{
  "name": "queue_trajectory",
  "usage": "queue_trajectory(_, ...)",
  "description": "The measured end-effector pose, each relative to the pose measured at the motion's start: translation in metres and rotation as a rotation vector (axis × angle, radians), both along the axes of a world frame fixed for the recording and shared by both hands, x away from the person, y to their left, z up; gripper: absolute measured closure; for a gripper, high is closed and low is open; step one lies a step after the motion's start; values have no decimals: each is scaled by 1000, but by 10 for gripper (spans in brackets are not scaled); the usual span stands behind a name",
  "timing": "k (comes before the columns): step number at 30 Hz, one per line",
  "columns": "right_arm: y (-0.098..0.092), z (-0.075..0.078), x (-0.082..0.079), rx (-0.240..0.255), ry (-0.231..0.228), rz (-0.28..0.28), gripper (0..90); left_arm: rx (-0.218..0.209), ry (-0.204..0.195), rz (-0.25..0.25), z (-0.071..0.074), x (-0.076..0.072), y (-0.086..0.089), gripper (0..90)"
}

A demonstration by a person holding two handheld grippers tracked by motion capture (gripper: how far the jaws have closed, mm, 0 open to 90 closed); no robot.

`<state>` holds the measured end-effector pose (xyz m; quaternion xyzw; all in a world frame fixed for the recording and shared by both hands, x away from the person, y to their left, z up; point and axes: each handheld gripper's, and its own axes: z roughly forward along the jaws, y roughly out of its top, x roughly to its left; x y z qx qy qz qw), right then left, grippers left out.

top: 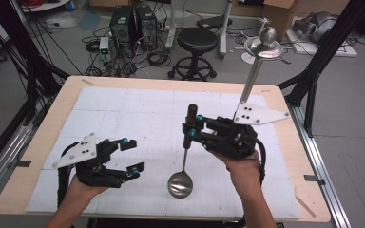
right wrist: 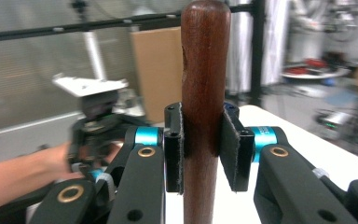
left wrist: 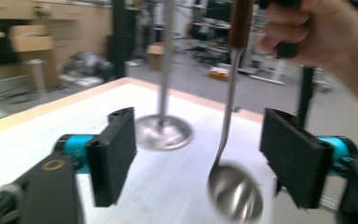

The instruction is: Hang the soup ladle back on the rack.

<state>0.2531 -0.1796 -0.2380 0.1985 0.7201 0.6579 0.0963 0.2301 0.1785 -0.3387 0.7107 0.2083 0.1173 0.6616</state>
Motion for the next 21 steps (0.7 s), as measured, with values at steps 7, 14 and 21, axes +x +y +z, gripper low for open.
queue_trajectory(7,-27,13,14,-19,5,-132,730,18,-17,86,-17,-9,21,181)
queue_trajectory(14,-53,36,17,-31,-4,-196,729,26,-16,102,-26,-14,32,200)
queue_trajectory(21,-73,48,22,-21,13,-213,729,18,-12,116,-27,-13,38,204)
